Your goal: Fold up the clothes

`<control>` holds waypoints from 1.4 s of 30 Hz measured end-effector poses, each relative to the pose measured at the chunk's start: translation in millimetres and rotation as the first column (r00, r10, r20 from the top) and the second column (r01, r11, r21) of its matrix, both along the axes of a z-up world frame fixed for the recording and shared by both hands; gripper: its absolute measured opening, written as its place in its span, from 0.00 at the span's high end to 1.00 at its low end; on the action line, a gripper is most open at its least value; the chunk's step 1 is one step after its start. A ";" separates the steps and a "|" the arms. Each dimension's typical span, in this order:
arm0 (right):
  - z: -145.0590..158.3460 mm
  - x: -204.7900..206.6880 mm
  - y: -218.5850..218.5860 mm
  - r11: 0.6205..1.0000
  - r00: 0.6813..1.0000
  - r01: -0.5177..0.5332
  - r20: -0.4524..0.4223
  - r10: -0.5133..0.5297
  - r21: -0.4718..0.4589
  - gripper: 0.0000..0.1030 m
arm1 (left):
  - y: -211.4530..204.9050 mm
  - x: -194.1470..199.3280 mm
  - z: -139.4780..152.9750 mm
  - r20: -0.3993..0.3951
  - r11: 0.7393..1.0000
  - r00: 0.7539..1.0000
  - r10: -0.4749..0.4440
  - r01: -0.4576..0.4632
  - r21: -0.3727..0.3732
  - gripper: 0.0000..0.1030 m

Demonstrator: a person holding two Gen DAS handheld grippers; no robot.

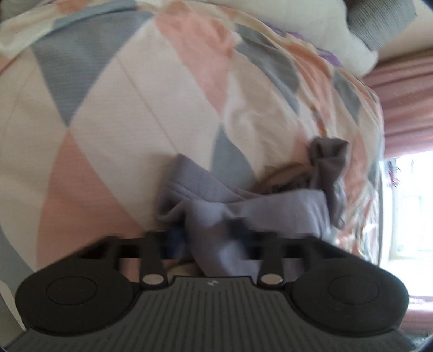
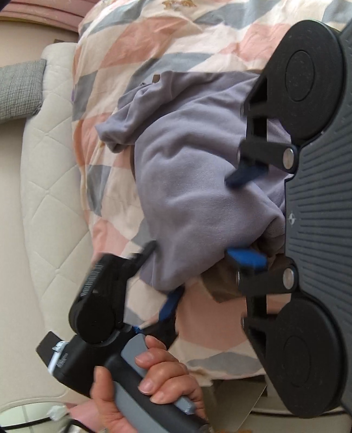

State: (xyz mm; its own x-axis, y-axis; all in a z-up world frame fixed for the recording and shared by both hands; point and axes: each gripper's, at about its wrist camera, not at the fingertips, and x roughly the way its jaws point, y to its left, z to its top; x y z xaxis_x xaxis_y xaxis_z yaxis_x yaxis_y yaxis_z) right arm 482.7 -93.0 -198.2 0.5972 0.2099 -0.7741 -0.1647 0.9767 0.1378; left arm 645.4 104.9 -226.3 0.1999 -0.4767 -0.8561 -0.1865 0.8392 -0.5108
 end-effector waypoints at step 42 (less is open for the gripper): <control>42.6 -683.0 -206.0 0.543 0.589 0.800 -0.164 -0.791 0.256 0.85 | -234.4 -621.3 119.7 0.329 0.518 0.450 -0.830 0.840 0.160 0.83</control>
State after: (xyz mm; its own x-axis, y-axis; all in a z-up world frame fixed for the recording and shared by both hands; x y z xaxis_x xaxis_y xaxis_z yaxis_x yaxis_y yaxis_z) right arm -200.3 -299.0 -155.6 0.6079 -0.1399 -0.7816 0.6685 0.6212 0.4088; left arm 24.1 -129.5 -106.6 -0.0511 -0.5882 -0.8071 0.7760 0.4854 -0.4028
